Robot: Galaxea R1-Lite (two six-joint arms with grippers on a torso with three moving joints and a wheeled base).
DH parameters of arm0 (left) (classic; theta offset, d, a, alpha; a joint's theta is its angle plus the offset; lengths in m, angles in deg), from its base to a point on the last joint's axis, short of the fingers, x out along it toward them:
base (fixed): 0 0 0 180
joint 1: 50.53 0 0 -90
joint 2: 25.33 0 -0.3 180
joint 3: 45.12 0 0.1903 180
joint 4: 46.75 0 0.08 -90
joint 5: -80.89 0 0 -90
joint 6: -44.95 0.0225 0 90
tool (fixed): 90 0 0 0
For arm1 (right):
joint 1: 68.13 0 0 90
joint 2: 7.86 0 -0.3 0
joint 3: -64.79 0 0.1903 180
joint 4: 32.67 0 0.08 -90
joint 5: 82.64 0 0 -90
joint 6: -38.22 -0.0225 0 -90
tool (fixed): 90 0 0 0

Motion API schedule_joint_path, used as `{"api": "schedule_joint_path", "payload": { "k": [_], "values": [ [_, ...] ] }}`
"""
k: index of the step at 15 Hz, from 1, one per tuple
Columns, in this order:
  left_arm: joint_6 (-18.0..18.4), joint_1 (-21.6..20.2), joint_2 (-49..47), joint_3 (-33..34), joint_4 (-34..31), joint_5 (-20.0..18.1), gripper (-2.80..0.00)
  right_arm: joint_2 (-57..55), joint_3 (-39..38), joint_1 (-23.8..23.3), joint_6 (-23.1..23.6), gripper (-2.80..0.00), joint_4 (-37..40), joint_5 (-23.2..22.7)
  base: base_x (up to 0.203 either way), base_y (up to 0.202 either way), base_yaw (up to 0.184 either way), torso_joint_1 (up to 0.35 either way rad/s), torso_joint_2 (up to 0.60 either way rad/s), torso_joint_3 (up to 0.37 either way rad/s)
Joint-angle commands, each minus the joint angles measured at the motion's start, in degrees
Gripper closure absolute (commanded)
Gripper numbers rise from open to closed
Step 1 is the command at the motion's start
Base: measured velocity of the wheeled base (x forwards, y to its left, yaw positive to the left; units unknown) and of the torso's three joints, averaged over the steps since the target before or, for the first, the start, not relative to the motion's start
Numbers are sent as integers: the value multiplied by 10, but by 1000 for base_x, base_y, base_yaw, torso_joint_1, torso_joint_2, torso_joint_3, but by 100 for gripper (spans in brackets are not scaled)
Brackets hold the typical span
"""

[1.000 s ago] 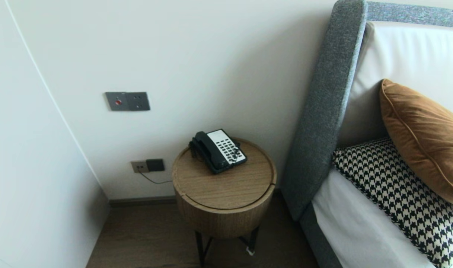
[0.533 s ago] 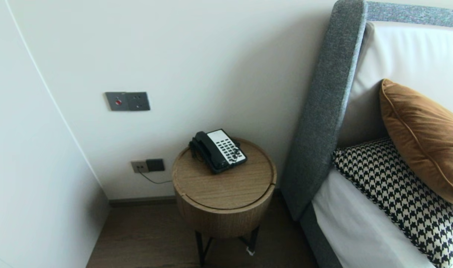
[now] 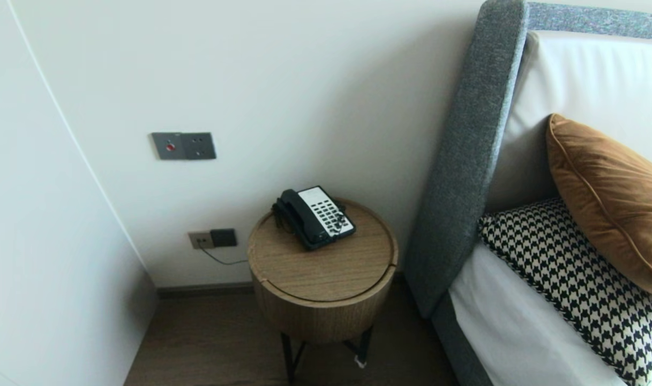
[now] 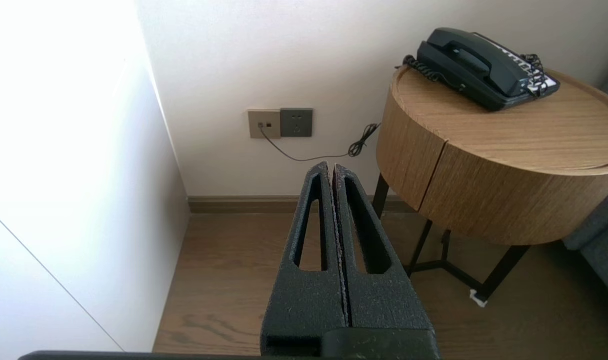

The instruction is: Open the nightstand drawer

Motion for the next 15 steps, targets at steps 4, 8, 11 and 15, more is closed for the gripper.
{"api": "schedule_joint_path", "payload": {
  "k": [4, 8, 11, 15],
  "values": [
    [0, 0, 0, 0, 0, 0, 0, -1, 0, 0, 0, 0, 0, 0, 0, 0, 0, 0, 0, 0],
    [1, 0, 0, 0, 0, 0, 0, -1, 0, 0, 0, 0, 0, 0, 0, 0, 0, 0, 0, 0],
    [4, 0, 1, -3, -6, -1, 0, -1, 0, 0, 0, 0, 0, 0, 0, 0, 0, 0, 0, 0],
    [4, 0, 1, -2, 0, 1, 0, -1, 0, 0, 0, 0, 0, 0, 0, 0, 0, 0, 0, 0]
  ]
}}
